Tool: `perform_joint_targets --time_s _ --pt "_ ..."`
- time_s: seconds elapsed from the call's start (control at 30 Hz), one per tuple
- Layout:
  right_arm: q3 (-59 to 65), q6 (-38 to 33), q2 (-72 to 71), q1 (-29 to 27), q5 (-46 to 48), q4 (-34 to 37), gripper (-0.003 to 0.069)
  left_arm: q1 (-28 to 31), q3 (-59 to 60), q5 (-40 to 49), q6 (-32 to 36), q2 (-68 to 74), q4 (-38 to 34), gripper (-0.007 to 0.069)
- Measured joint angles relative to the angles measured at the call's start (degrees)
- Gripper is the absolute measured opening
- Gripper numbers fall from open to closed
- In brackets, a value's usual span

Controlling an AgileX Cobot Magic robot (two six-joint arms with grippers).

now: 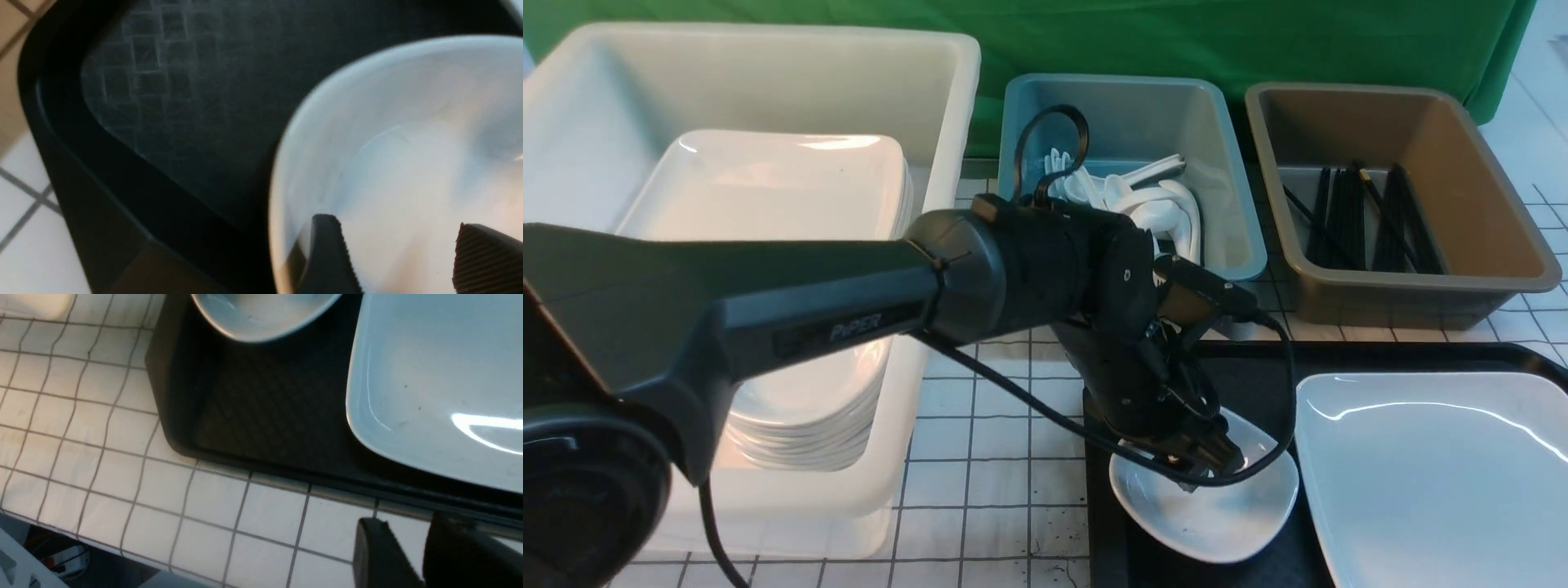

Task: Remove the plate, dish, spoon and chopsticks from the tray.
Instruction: Use the left arm to grab a small plate from the dinner plate

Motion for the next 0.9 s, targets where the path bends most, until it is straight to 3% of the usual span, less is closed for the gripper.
perform_joint_targets --time_s 0.27,0.9 --pt "0.12 0.54 -0.14 0.00 -1.63 0.00 0.0239 0.00 -7.88 7.30 0.44 0.18 1.18 0.0404" --pt "0.12 0.32 -0.20 0.00 -2.90 0.00 0.0239 0.00 -12.02 4.73 0.67 7.27 14.13 0.0404"
